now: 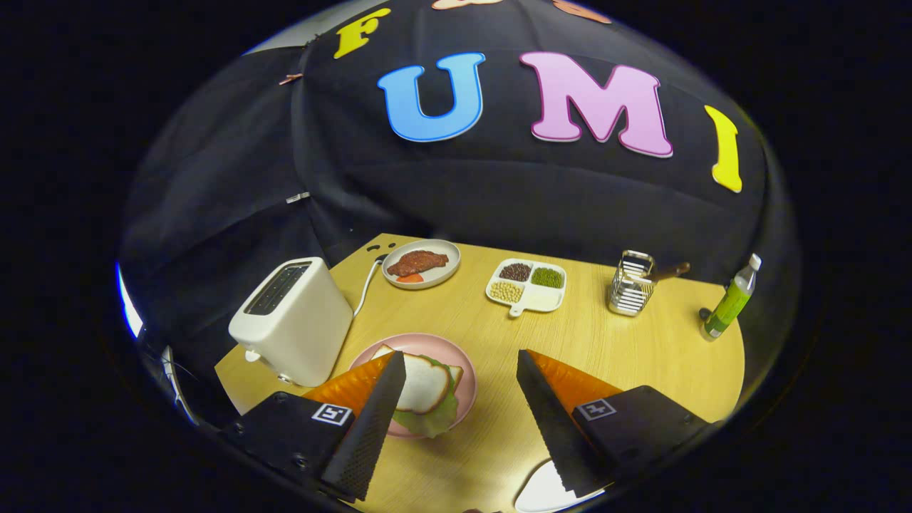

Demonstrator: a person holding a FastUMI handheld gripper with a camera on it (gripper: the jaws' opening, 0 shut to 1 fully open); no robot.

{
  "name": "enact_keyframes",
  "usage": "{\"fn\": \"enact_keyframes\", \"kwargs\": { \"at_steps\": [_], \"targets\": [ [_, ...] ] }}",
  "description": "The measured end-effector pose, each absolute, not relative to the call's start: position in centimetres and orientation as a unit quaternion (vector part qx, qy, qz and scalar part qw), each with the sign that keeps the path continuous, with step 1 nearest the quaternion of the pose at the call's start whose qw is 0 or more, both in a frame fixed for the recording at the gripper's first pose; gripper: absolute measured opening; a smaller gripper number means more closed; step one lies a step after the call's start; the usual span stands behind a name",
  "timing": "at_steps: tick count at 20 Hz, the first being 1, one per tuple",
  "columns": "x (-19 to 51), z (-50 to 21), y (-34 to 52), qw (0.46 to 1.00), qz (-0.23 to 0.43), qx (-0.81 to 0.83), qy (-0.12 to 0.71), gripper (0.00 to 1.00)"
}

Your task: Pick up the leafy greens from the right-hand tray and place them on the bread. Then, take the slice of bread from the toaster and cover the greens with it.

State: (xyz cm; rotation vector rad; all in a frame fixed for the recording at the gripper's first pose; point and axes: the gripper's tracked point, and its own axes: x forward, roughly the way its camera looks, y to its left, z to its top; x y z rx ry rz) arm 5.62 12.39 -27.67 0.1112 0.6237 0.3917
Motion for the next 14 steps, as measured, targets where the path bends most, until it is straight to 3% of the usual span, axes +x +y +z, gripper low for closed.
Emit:
{"fn": "enact_keyframes", "kwargs": {
  "at_steps": [14],
  "targets": [
    [0.1,-21.2,10.7,0.946,0.207,0.045,0.245,0.98]
  ]
}}
